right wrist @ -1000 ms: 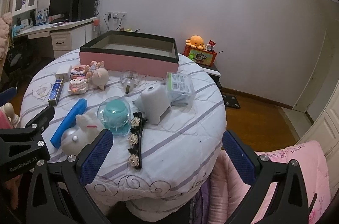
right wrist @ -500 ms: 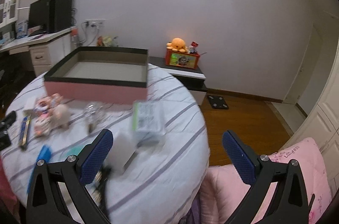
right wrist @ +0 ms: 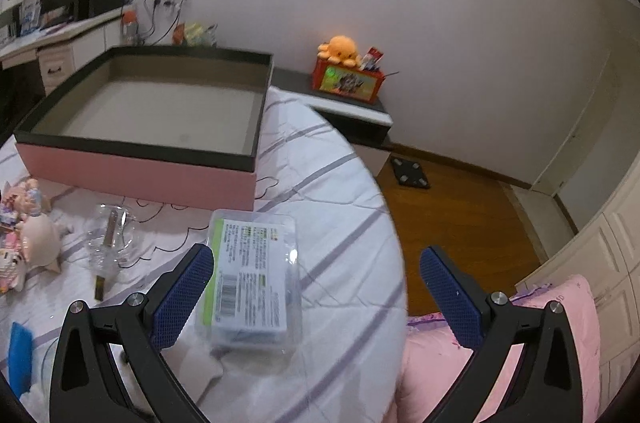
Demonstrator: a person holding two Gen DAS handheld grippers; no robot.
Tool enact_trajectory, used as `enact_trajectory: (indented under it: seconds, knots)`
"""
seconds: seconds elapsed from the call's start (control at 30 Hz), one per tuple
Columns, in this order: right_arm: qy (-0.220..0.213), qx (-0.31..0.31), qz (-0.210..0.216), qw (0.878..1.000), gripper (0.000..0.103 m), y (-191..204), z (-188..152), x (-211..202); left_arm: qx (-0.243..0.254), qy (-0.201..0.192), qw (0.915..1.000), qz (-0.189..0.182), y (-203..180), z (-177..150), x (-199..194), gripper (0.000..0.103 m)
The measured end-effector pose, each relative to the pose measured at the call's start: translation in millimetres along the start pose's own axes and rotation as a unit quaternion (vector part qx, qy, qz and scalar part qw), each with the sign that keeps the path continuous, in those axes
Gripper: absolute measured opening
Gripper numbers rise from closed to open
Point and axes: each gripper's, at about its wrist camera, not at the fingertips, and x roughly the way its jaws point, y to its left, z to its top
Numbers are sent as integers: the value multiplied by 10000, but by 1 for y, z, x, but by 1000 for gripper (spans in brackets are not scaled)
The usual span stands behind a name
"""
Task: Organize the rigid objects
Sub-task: 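Grasp the white charger with the left tool while the right tool grasps the clear plastic box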
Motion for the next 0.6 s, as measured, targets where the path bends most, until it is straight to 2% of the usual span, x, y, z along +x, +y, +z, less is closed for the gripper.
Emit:
enact_trajectory:
  seconds: [0.1,0.2,0.23,0.27,0.3,0.33,0.37,0.4,0.43,0.47,0.53,0.6]
  knots:
    - [231,-71,173,9996,103,3,3,20,-20,79,10000,-27,1,1,9,103]
    - [444,75,898,9949,102,4,5,36,-159,252,9990,-340,9,0,15,103]
    - [564,49,1035,9930,91,6,4,41,-243,347,9980,-476,13,-1,18,103]
    - [766,-53,1095,9910,81,13,2,49,-321,428,9964,-663,16,-1,20,97]
    - [957,-143,1164,9885,68,20,-2,57,-374,493,9935,-951,18,-2,22,81]
    - [910,18,1336,9869,66,21,-5,59,-400,515,9913,-1145,21,-4,19,72]
    - [922,56,1344,9866,66,21,-5,59,-386,531,9896,-1276,21,-5,18,59]
    - [901,43,1340,9869,66,21,-5,59,-297,528,9914,-1156,18,-7,16,42]
    - [900,85,1352,9867,66,21,-6,60,1,445,9962,-752,8,-9,14,41]
    - [890,113,1351,9868,66,21,-7,60,138,361,9974,-606,3,-11,11,40]
    - [874,81,1316,9874,66,24,-8,59,366,269,9981,-404,-5,-13,7,40]
    - [874,122,1300,9876,66,22,-8,58,332,286,9981,-441,-3,-12,7,40]
